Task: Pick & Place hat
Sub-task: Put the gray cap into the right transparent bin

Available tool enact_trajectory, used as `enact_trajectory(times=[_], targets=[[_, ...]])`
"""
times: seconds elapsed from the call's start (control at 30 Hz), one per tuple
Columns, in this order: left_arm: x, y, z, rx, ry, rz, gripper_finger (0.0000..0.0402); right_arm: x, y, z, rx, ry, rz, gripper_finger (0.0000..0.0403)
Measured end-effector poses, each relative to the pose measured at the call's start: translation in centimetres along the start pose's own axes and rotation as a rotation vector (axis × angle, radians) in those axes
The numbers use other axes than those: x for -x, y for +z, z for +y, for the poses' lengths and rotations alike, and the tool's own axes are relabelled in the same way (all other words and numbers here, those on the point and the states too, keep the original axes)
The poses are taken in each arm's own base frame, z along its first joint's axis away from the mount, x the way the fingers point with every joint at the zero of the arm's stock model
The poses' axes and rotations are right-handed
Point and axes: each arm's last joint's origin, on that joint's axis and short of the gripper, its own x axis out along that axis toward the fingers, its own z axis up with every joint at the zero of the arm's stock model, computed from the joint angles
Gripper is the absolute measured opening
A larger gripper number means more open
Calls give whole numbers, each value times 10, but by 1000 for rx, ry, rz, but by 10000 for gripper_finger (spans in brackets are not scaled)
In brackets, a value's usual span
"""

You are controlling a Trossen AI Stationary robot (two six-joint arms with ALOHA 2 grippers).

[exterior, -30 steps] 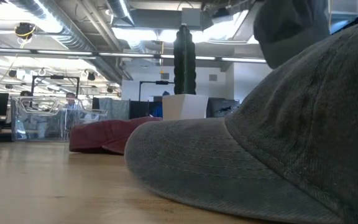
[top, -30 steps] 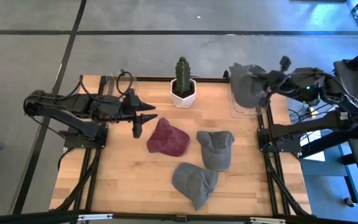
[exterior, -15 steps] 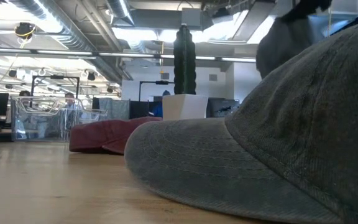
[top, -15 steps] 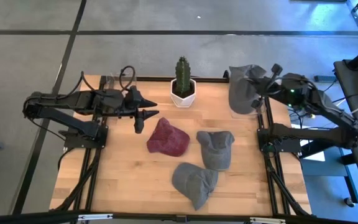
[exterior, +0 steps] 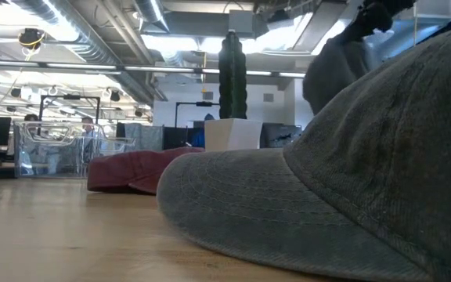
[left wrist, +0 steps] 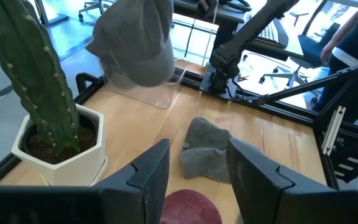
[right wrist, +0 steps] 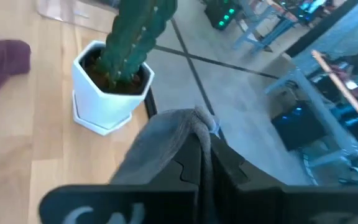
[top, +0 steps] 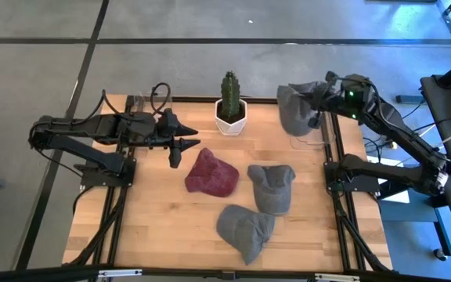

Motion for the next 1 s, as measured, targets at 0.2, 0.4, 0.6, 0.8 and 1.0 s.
enact_trajectory(times=[0.2,0.4,0.6,0.8,1.0], targets=[[0,0,0,0,0,0,157,-5,-8,-9,-29,-8,33,12],[0,0,0,0,2,0,157,8,-15,-15,-26,-71,65,12],[0,0,1,0,26,-8,157,11,-25,-15,1,-88,186,12],[0,0,1,-1,26,-8,157,-10,-40,-9,0,-59,225,12],[0,0,1,0,26,-8,157,-27,-53,-3,26,-83,241,12]])
